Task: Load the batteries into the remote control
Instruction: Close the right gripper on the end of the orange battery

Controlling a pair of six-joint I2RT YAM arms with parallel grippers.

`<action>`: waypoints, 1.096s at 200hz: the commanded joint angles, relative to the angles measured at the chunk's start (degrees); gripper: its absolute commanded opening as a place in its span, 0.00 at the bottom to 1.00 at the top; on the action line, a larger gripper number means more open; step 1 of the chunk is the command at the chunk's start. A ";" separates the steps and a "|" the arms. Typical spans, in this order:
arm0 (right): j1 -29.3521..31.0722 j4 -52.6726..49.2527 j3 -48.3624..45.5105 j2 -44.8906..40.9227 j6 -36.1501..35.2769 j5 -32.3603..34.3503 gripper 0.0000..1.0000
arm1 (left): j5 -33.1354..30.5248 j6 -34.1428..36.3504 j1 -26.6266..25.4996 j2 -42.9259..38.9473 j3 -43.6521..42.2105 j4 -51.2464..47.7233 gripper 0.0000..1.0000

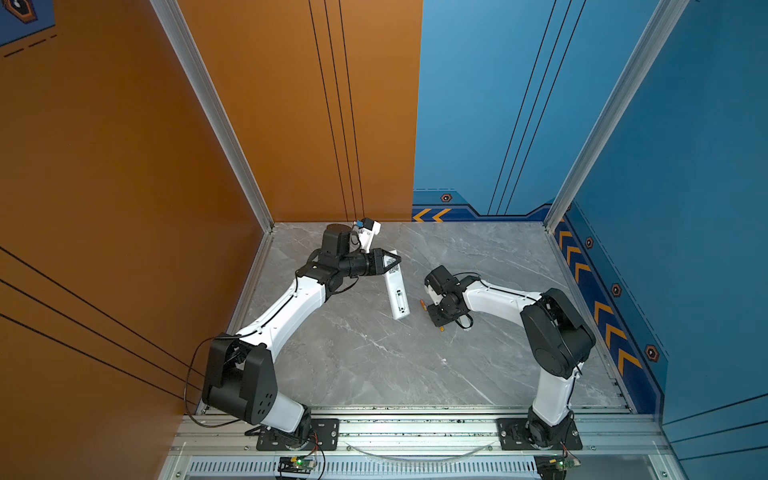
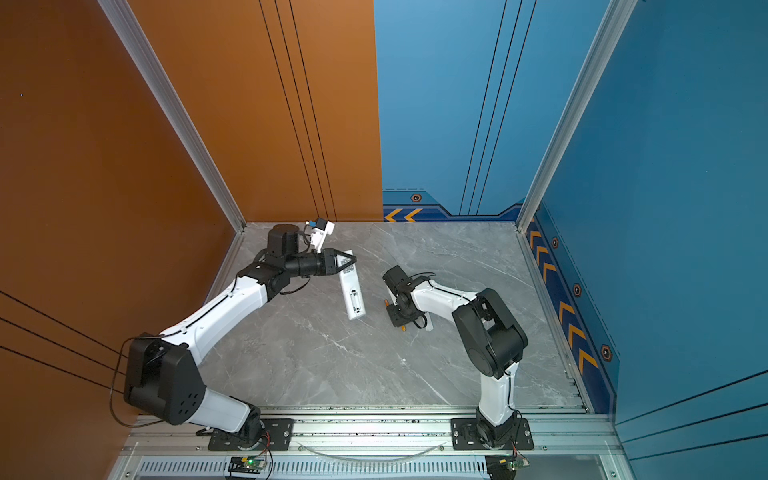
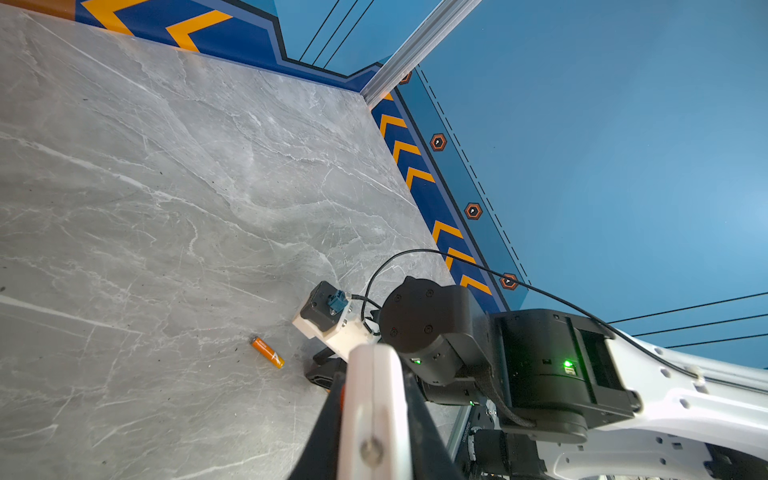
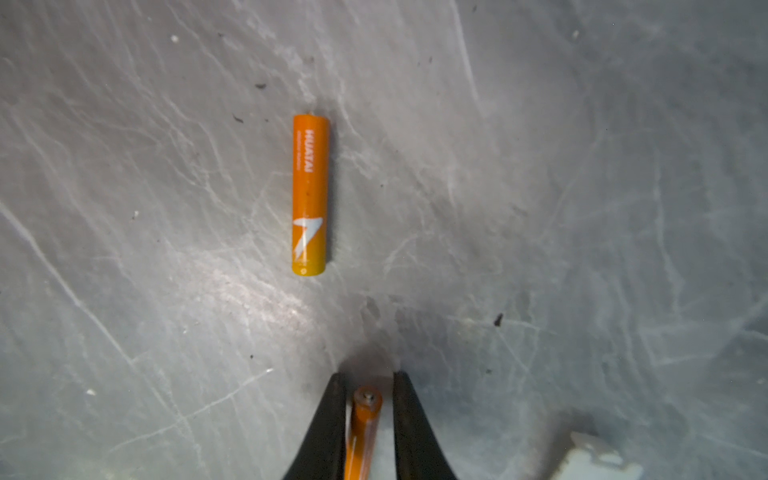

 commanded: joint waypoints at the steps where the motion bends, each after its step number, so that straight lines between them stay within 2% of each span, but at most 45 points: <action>1: -0.54 -0.28 0.18 1.70 -0.72 0.01 0.18 | 1.43 -0.35 0.53 -0.50 -0.53 1.54 0.00; 116: -1.22 0.37 -1.14 1.91 -0.82 -0.56 0.11 | 1.21 -0.16 0.74 -0.68 -0.55 1.56 0.00; 219: 0.15 -2.24 -1.11 0.76 -2.25 2.32 0.10 | 0.97 -0.04 0.75 -0.95 -0.64 1.55 0.00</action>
